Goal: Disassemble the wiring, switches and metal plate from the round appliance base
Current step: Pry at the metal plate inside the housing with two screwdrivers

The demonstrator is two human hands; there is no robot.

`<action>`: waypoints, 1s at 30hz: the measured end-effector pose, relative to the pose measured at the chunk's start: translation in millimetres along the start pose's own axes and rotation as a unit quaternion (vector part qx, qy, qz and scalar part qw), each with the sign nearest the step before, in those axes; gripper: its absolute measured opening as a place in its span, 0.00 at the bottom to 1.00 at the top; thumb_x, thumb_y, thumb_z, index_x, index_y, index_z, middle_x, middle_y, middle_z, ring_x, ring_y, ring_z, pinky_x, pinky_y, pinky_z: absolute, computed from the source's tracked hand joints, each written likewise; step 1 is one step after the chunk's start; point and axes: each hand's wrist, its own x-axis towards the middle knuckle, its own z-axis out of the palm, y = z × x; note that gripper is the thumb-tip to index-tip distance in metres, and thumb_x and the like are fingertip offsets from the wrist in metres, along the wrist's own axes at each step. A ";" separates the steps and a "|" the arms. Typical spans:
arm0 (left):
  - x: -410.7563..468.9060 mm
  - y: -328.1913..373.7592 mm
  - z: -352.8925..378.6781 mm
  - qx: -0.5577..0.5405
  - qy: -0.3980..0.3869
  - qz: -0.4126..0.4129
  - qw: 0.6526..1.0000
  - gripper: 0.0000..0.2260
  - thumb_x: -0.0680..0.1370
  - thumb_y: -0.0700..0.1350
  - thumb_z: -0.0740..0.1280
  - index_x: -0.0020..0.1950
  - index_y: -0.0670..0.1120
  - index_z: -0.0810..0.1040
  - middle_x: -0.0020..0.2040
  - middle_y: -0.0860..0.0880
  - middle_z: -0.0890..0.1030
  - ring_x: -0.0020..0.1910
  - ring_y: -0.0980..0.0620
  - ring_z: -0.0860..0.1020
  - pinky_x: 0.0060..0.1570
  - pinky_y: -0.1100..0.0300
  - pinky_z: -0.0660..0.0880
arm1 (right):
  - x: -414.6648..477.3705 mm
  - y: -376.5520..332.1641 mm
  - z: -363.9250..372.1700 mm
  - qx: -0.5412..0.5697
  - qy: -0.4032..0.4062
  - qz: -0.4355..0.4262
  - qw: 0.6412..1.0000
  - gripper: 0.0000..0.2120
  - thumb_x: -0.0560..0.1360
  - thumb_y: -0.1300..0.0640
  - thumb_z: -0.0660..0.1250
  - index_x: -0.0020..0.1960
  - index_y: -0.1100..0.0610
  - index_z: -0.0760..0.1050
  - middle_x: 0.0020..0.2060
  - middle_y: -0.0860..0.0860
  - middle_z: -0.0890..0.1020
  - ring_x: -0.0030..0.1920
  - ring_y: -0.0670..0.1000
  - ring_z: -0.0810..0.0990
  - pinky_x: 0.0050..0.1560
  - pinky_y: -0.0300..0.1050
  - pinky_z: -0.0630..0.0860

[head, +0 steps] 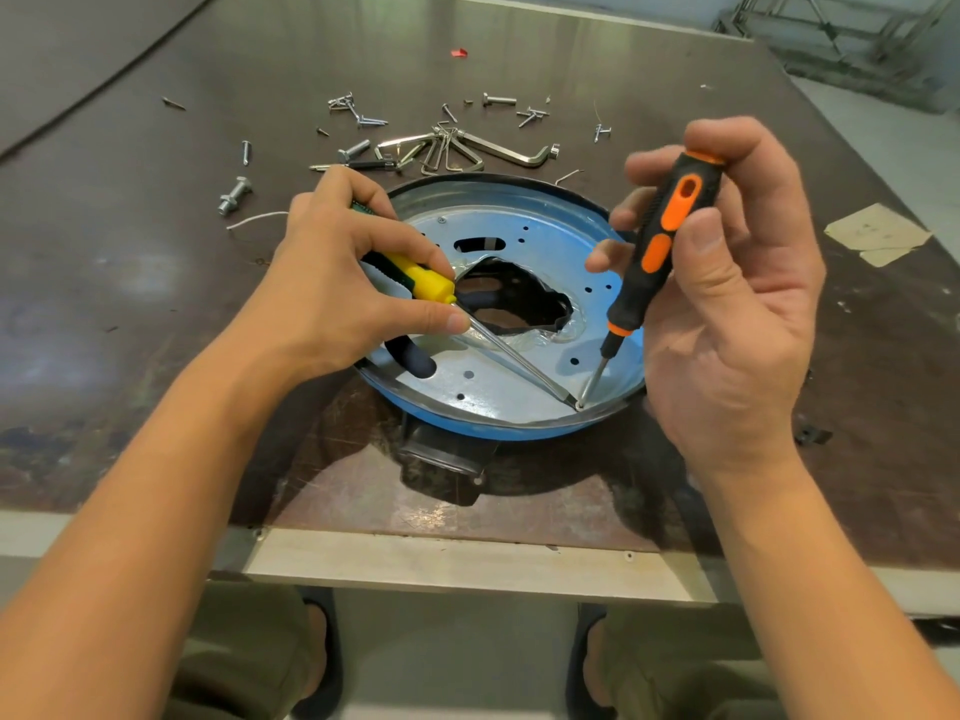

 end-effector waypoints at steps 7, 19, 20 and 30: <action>0.3 -0.6 -0.4 -0.001 0.001 0.002 1.000 0.18 0.57 0.63 0.77 0.45 0.61 0.84 0.54 0.54 0.66 0.59 0.54 0.64 0.49 0.70 0.64 | 2.5 1.0 -0.7 0.058 0.003 0.043 0.997 0.14 0.86 0.63 0.51 0.67 0.61 0.70 0.49 0.60 0.77 0.46 0.58 0.78 0.51 0.52 0.77; 0.5 -0.3 -0.5 -0.004 -0.002 0.002 1.000 0.19 0.57 0.63 0.77 0.45 0.61 0.83 0.55 0.54 0.66 0.59 0.53 0.64 0.50 0.69 0.64 | 1.8 2.0 0.7 0.026 0.036 0.035 0.998 0.13 0.86 0.64 0.50 0.67 0.61 0.68 0.50 0.61 0.80 0.43 0.56 0.80 0.51 0.52 0.77; 0.4 -0.3 -0.4 -0.003 -0.002 0.001 1.000 0.19 0.57 0.63 0.77 0.45 0.61 0.84 0.55 0.53 0.66 0.60 0.53 0.65 0.50 0.69 0.64 | 1.8 1.6 1.6 0.032 0.041 0.037 0.998 0.11 0.86 0.62 0.53 0.65 0.59 0.69 0.49 0.60 0.79 0.44 0.58 0.79 0.49 0.52 0.76; 0.5 -1.7 -0.3 -0.002 0.001 0.003 1.000 0.18 0.58 0.61 0.78 0.45 0.61 0.84 0.55 0.54 0.67 0.58 0.54 0.65 0.49 0.70 0.64 | 2.4 1.2 -1.1 0.019 0.046 0.046 0.998 0.14 0.87 0.63 0.51 0.69 0.61 0.69 0.50 0.60 0.79 0.48 0.56 0.79 0.50 0.52 0.77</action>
